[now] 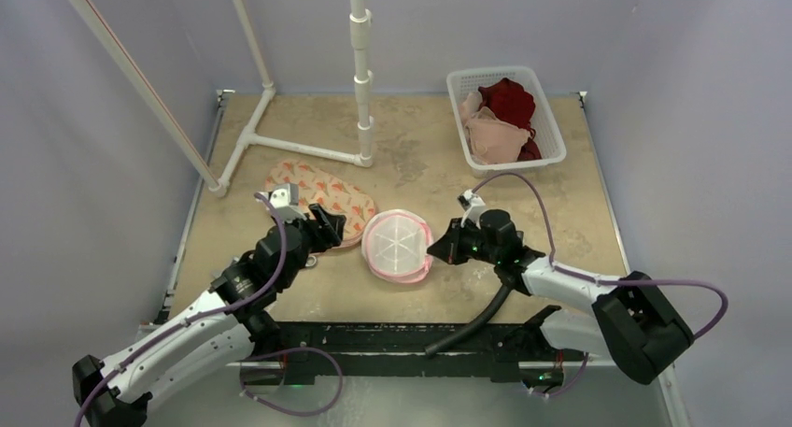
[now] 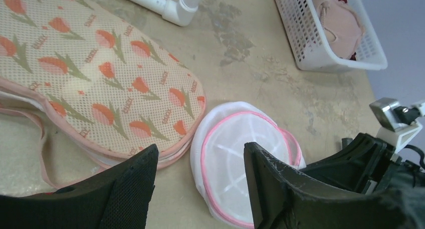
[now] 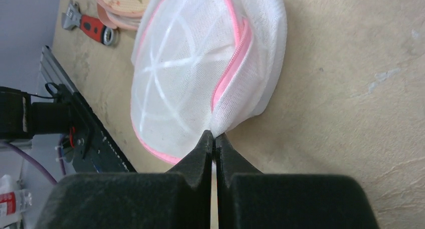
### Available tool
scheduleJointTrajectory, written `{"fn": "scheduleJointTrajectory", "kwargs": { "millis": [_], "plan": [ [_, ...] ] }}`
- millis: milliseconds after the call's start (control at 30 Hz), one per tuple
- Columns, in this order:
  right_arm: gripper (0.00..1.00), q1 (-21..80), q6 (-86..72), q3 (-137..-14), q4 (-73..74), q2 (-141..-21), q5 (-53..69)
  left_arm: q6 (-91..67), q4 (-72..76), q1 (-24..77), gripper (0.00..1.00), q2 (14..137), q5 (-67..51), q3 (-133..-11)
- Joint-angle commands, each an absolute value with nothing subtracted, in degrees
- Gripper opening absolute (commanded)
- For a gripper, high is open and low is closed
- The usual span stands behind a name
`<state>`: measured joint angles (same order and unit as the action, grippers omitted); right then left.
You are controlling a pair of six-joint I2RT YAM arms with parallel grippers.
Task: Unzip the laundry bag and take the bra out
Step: Close the laundry bag at the center of the board.
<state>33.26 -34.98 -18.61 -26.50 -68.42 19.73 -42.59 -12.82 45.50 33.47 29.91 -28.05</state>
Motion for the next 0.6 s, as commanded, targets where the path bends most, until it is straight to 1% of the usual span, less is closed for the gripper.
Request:
{"fn": "scheduleJointTrajectory", "kwargs": {
  "millis": [0, 167, 200, 233, 267, 300, 367, 400, 500, 533, 567],
  "plan": [
    [0.0, 33.13, -35.42, -17.94, -32.08, -65.57, 16.42, -44.5, -6.53, 45.44, 0.61, 34.6, 26.55, -27.64],
    [0.0, 33.16, -34.91, -18.09, -29.03, -65.45, 13.56, -44.3, -5.51, 45.44, 0.61, 35.17, 25.32, -27.03],
    [0.08, 33.09, -34.97, -18.44, -27.99, -65.36, 12.75, -44.32, -5.19, 45.4, 0.61, 35.49, 24.41, -26.85],
    [0.31, 33.13, -35.07, -18.72, -26.82, -65.08, 11.57, -44.37, -5.14, 45.42, 0.61, 35.77, 23.76, -26.62],
    [0.44, 33.18, -35.11, -19.14, -25.69, -64.23, 9.75, -44.46, -5.03, 45.44, 0.61, 36.11, 23.09, -26.49],
    [0.53, 33.22, -35.45, -19.23, -24.6, -62.96, 8.99, -44.43, -4.92, 45.36, 0.61, 36.29, 22.49, -26.31],
    [0.67, 33.2, -36.16, -19.54, -21.42, -59.15, 6.76, -44.32, -4.67, 45.38, 0.61, 36.45, 21.57, -26.04],
    [0.73, 33.27, -36.02, -20.56, -18.95, -57.35, 5.66, -44.22, -4.58, 45.48, 0.61, 36.58, 21.27, -26.02],
    [0.76, 33.54, -34.43, -23.86, -10.88, -52.17, 3.06, -43.82, -4.31, 45.43, 0.6, 36.83, 20.06, -26.04],
    [0.75, 33.7, -33.85, -24.64, -10.01, -50.7, 3.58, -43.6, -3.99, 45.43, 0.6, 36.87, 19.36, -26.08],
    [0.72, 33.81, -33.17, -25.1, -10.29, -49.55, 5.41, -43.53, -3.32, 45.44, 0.6, 37.14, 18.55, -25.94]
  ]
}}
